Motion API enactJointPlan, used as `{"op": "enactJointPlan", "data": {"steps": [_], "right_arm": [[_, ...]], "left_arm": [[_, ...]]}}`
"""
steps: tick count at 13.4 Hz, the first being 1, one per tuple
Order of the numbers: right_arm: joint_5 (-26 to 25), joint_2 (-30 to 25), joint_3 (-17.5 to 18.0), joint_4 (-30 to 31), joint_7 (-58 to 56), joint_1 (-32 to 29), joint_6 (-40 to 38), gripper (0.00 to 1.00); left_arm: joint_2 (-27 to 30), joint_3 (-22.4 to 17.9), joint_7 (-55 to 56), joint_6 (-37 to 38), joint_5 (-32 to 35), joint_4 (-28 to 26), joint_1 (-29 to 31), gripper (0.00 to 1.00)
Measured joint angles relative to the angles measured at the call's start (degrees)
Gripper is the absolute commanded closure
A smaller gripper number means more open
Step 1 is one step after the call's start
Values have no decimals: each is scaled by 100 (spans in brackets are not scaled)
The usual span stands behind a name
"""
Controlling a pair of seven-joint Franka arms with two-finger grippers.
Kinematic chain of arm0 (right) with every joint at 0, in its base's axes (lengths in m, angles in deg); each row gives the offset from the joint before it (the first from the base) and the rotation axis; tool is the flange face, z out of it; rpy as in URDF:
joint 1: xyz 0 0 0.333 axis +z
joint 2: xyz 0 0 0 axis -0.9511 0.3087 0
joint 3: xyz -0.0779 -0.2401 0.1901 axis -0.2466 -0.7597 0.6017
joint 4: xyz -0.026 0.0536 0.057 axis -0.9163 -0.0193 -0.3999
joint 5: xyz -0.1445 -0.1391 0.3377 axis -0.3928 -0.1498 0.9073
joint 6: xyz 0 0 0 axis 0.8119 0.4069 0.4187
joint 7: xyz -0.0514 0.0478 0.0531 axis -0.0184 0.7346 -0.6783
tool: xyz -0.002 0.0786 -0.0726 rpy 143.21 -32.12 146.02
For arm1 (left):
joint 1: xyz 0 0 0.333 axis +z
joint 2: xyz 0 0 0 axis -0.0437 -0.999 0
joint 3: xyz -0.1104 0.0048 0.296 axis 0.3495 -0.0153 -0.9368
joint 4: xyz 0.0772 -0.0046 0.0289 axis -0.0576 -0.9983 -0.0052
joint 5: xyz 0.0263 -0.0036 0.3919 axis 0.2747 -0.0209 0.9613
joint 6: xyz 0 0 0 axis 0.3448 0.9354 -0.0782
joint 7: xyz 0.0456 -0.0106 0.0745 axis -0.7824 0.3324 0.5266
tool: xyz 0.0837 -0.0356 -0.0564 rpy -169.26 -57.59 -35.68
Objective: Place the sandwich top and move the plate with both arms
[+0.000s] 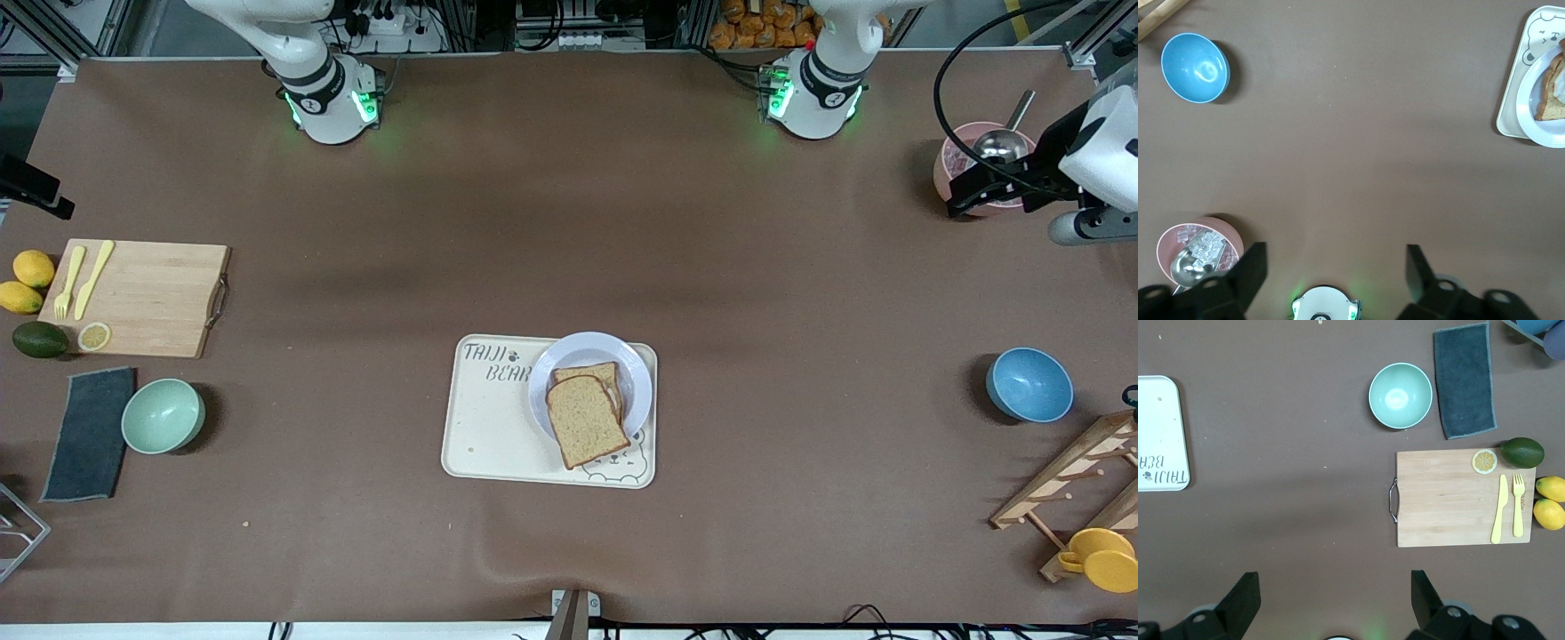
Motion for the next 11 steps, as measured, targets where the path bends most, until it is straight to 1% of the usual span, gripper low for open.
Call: {"op": "enactJointPlan", "data": {"steps": [2, 3, 5, 6, 9, 11], "right_arm": [[1, 0, 0, 0, 0, 0, 0, 0], [1, 0, 0, 0, 0, 0, 1, 0], [1, 1, 1, 0, 0, 0, 4, 0], [1, 1, 2, 0, 0, 1, 5, 0], [2, 3, 3, 0, 0, 1, 5, 0], [2, 5, 3, 0, 0, 1, 6, 0]], "left_arm": [[-2, -38, 0, -141, 8, -15, 9, 0], [0, -79, -1, -462, 62, -38, 13, 0], [13, -110, -13, -1077, 175, -254, -10, 0], [17, -120, -11, -1228, 185, -360, -67, 0], [24, -230, -4, -1419, 205, -468, -189, 0], [26, -464, -38, -1467, 205, -444, -264, 0]]}}
